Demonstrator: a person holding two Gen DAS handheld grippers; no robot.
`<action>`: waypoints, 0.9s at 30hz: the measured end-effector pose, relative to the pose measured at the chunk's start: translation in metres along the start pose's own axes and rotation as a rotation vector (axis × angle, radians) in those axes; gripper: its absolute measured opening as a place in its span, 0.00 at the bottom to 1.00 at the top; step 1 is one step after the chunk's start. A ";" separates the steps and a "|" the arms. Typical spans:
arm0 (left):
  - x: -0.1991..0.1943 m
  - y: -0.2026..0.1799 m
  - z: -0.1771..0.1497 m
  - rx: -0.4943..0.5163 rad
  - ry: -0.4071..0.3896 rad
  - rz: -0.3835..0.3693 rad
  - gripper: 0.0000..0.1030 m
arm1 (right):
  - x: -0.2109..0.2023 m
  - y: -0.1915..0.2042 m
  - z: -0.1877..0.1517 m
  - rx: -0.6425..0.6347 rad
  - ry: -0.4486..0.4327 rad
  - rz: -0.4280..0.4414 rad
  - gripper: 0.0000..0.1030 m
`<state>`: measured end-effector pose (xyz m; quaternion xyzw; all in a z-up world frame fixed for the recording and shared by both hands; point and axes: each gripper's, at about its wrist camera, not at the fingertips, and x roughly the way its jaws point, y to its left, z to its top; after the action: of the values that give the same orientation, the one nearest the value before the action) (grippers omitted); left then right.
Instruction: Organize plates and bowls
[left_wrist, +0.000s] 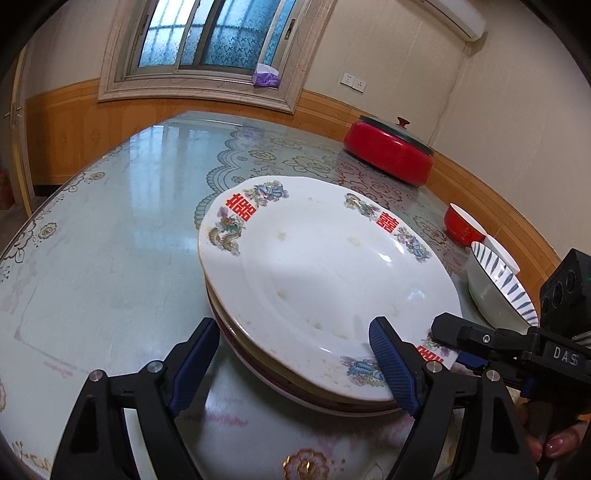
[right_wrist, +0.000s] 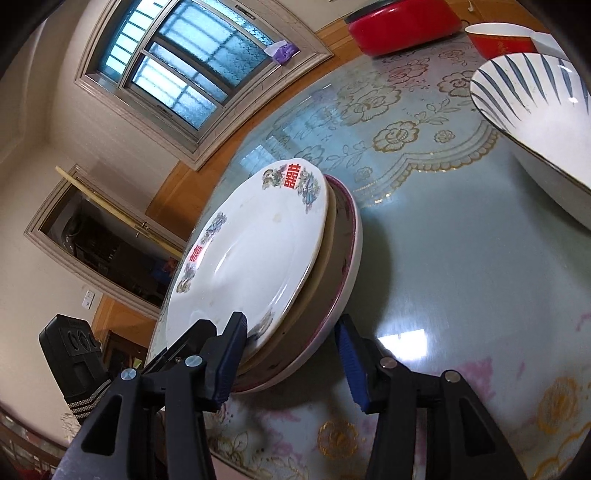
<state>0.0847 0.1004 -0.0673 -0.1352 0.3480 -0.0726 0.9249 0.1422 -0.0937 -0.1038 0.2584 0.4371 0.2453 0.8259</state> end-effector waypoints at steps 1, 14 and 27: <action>0.002 0.001 0.002 -0.004 0.001 0.002 0.81 | 0.003 0.000 0.003 0.000 -0.001 -0.001 0.48; 0.030 0.011 0.030 -0.062 0.035 0.037 0.81 | 0.032 0.007 0.037 0.009 0.001 -0.046 0.48; -0.017 -0.006 0.024 -0.023 -0.121 0.001 0.80 | -0.016 0.020 0.024 -0.107 -0.139 -0.138 0.49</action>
<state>0.0876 0.1034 -0.0381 -0.1499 0.2923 -0.0600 0.9426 0.1510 -0.0942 -0.0699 0.1996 0.3818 0.1921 0.8817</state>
